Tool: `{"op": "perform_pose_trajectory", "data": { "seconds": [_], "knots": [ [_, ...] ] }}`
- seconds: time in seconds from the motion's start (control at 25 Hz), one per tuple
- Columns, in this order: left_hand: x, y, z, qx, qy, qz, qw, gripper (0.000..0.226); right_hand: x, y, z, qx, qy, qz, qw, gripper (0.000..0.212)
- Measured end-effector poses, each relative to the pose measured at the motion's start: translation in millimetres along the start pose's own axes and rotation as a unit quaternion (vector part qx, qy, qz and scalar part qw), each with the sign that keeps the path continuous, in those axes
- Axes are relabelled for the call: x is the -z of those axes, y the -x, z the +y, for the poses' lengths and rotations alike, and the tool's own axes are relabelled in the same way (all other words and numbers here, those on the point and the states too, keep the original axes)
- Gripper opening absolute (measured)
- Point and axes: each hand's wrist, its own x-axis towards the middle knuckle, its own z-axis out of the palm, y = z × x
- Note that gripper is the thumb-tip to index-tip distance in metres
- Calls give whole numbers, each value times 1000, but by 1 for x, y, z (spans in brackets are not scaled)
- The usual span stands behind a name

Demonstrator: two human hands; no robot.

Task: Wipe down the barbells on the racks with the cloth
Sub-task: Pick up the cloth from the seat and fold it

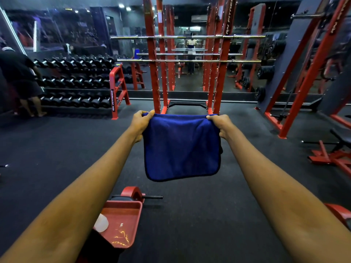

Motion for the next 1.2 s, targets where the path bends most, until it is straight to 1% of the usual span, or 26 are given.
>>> {"op": "perform_pose_trajectory", "data": {
  "seconds": [0.08,0.12,0.2,0.28,0.32,0.36,0.44,0.56,0.6,0.64,0.68,0.72,0.76,0.8,0.84,0.88,0.92,0.96,1.0,1.04,1.08,1.16,1.2],
  "knots": [
    [-4,8,5,46,71,-47,995,30,-1,-2,-1,-4,-14,35,999,37],
    [-8,14,9,55,104,-70,991,28,-3,-5,-3,3,-16,56,998,34],
    [-21,19,14,34,122,-76,989,30,-9,-2,-13,32,-10,78,996,16],
    [-35,23,21,3,120,-56,991,31,-23,19,-27,73,-11,40,996,14],
    [-42,23,24,-6,121,-54,991,29,-32,30,-32,94,-10,5,996,13],
    [-50,27,30,-10,121,-59,991,26,-41,40,-37,116,-12,-37,992,10],
    [-59,36,39,-26,122,-103,987,27,-56,61,-45,133,-21,-115,984,3],
    [-57,41,43,-62,134,-186,971,37,-53,66,-51,162,-4,-192,968,28],
    [-54,41,43,-69,140,-210,965,39,-48,65,-50,188,16,-215,958,31],
    [-51,38,43,-70,145,-226,961,41,-45,65,-49,227,65,-218,947,33],
    [-49,37,43,-66,144,-233,959,45,-43,64,-47,284,137,-194,929,32],
    [-49,35,42,-59,139,-231,961,48,-42,61,-45,341,208,-155,904,31],
    [-50,37,42,-52,132,-224,964,51,-42,59,-43,382,246,-116,883,33],
    [-50,37,39,-47,128,-217,967,53,-41,56,-44,392,264,-95,876,40],
    [-50,38,37,-45,126,-213,968,55,-39,54,-45,372,274,-103,881,49],
    [-49,38,36,-44,129,-213,968,57,-35,53,-49,334,288,-127,888,50],
    [-48,38,35,-43,125,-217,967,59,-30,51,-51,300,312,-154,888,43],
    [-46,36,32,-43,120,-224,966,62,-26,50,-53,285,336,-173,881,33],
    [-44,36,29,-39,118,-237,964,65,-23,48,-53,289,348,-180,874,25],
    [-42,35,23,-27,114,-256,960,67,-22,47,-54,299,345,-179,871,22],
    [-40,36,16,-15,88,-283,955,67,-22,46,-56,319,329,-171,872,20],
    [-38,34,-10,7,-12,-335,942,54,-23,41,-60,361,297,-127,875,19],
    [-37,31,-24,20,-40,-338,940,46,-22,38,-64,381,280,-102,876,19]
  ]
}}
